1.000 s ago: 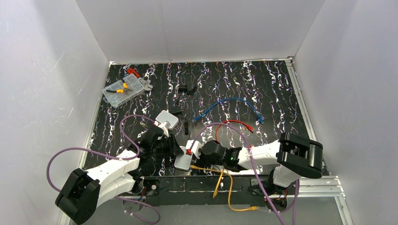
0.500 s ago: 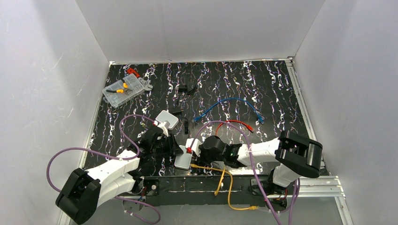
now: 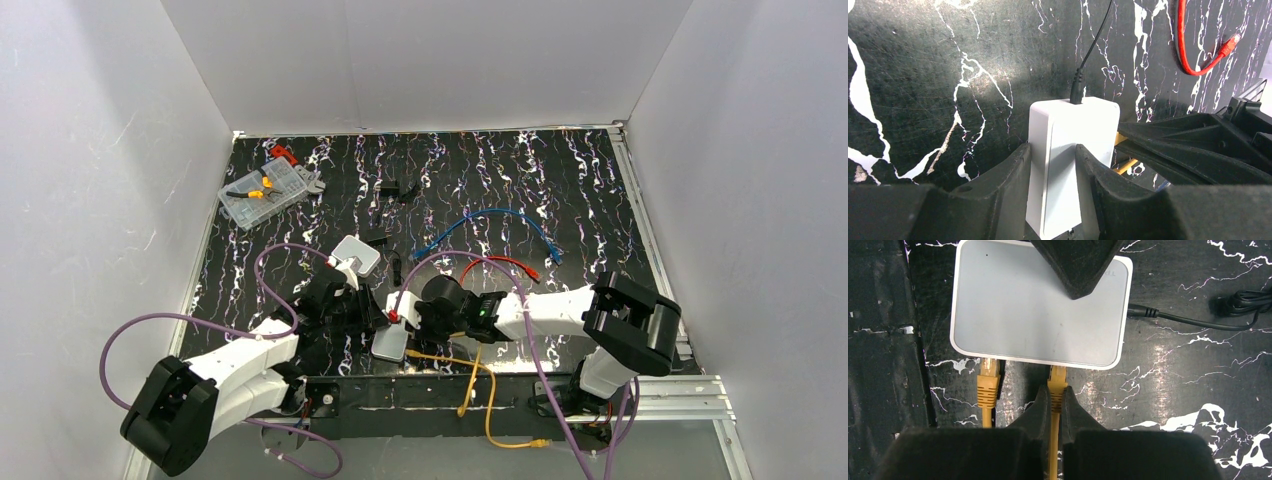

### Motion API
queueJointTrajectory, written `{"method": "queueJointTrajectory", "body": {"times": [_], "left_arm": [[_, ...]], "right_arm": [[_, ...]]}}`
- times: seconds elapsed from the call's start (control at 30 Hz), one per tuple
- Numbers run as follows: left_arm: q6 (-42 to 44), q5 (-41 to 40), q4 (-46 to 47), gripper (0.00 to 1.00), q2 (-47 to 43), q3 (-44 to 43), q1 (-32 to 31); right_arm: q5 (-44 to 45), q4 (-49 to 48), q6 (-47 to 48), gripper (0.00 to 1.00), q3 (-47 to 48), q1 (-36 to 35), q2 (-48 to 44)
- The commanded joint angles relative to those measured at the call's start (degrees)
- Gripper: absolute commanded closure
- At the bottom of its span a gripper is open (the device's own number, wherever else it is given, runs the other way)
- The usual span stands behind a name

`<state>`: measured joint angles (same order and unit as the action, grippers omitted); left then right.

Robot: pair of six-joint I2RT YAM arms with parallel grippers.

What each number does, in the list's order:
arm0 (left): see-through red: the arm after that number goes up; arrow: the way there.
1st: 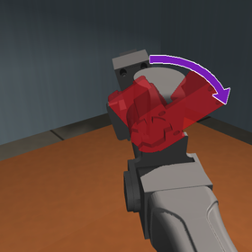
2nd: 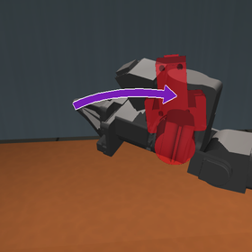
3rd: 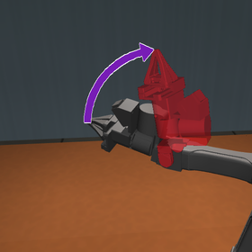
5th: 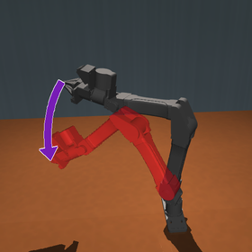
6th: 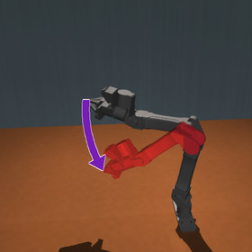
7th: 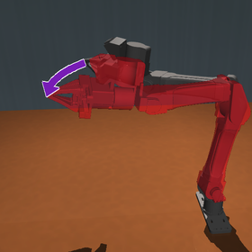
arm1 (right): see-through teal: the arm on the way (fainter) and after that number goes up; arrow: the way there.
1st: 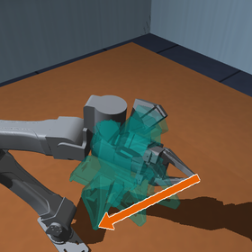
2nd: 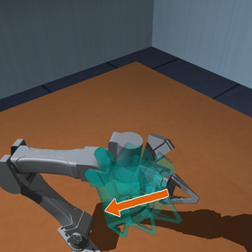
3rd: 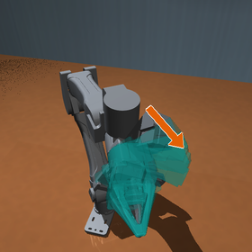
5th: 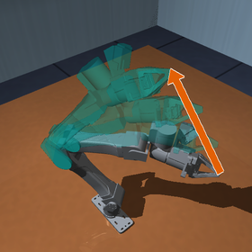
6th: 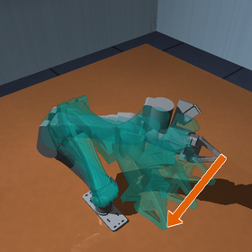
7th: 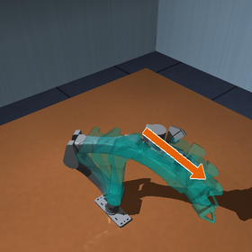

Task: Insert the plug into the switch port
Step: Insert the connector into the switch port.

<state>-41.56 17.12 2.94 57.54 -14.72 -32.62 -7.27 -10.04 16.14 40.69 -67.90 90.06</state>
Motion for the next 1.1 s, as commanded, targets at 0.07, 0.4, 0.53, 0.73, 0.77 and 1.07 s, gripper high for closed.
{"method": "queueJointTrajectory", "body": {"times": [0.07, 0.4, 0.53, 0.73, 0.77, 1.07], "left_arm": [[-1.86, 11.14, -1.44, 0.73, 1.92, 2.94, -2.4], [-1.56, 7.28, -8.09, 0.67, -2.22, 1.21, -2.42], [-1.8, 6.16, -8.97, 0.6, -2.39, 0.85, -2.43], [-2.22, 4.5, -10.71, 0.49, -2.87, 0.0, -2.46], [-2.25, 4.12, -11.34, 0.47, -3.23, -0.24, -2.39], [-4.71, 1.61, -17.99, 0.24, -9.86, -2.77, -2.36]], "right_arm": [[-7.52, -31.27, 1.46, 0.99, 9.69, -1.55, -1.34], [-6.15, -31.75, -2.39, 0.99, -1.49, -1.54, -2.47], [-6.23, -32.89, -4.4, 0.99, -5.99, -1.55, -3.45], [-5.55, -30.96, -5.12, 0.99, -10.1, -1.54, -6.06], [-5.16, -30.59, -5.14, 0.99, -10.7, -1.55, -6.6], [-2.28, -29.95, -6.47, 0.99, -15.54, -1.54, -11.29]]}}
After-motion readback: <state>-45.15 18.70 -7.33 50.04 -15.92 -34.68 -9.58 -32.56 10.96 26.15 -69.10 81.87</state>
